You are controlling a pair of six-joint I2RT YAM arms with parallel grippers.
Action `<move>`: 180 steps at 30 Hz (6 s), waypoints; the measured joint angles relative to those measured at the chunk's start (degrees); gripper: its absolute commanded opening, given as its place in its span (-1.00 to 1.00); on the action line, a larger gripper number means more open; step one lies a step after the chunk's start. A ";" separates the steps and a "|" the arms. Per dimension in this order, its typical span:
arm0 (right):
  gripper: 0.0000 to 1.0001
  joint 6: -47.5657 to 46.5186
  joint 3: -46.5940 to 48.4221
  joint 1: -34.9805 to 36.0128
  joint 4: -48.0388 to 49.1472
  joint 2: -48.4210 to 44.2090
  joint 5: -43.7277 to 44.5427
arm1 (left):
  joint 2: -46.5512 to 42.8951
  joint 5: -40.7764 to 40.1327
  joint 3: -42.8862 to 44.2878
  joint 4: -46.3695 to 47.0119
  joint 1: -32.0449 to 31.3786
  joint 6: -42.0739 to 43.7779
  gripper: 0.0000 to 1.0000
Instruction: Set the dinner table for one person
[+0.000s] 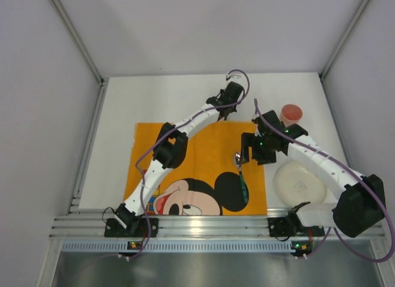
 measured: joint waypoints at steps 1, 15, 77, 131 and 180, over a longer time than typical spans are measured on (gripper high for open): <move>0.61 -0.35 2.21 -0.22 -0.13 0.15 0.44 | -1.33 -0.20 -0.15 0.00 0.22 0.68 -1.00; 0.99 -7.08 17.73 -11.45 -2.56 8.66 4.66 | -58.29 -5.07 -50.25 1.18 6.73 1.42 -1.00; -1.00 -7.72 61.68 -20.02 -9.97 47.36 15.37 | -69.68 5.79 -83.58 -23.17 18.80 -15.47 0.96; 1.00 -4.66 52.06 1.01 -18.25 21.18 21.57 | -66.84 14.34 -66.34 -18.01 15.58 -6.84 0.91; 1.00 1.70 25.27 -34.38 -26.77 -22.69 22.43 | -7.17 48.26 -21.31 10.19 -21.94 -17.66 -1.00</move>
